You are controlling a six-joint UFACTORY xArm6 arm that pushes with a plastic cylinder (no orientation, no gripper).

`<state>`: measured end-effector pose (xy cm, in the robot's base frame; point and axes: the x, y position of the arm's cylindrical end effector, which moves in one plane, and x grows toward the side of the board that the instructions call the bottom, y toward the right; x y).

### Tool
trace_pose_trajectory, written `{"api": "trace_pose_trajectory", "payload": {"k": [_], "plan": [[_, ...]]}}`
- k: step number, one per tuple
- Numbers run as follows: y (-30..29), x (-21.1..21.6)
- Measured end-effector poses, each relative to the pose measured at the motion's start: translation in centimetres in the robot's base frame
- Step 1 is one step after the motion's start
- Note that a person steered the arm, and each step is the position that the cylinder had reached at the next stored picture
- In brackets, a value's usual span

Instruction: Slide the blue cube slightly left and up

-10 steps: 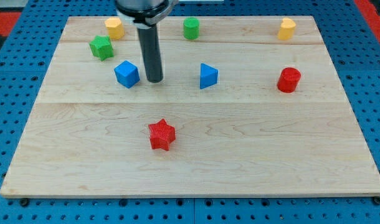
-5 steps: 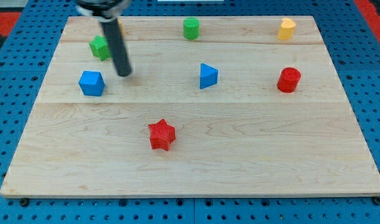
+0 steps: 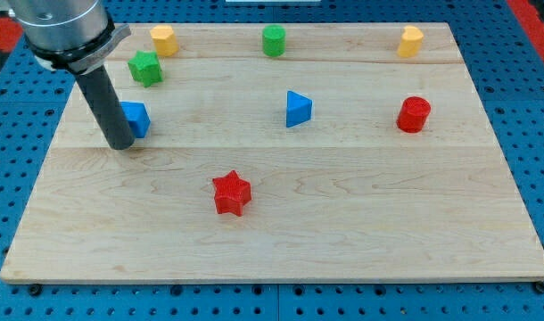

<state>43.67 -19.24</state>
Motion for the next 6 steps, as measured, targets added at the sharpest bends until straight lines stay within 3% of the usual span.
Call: {"api": "trace_pose_trajectory", "payload": {"k": [3,6], "plan": [[0.4,-2.0],[6.7,1.8]]}}
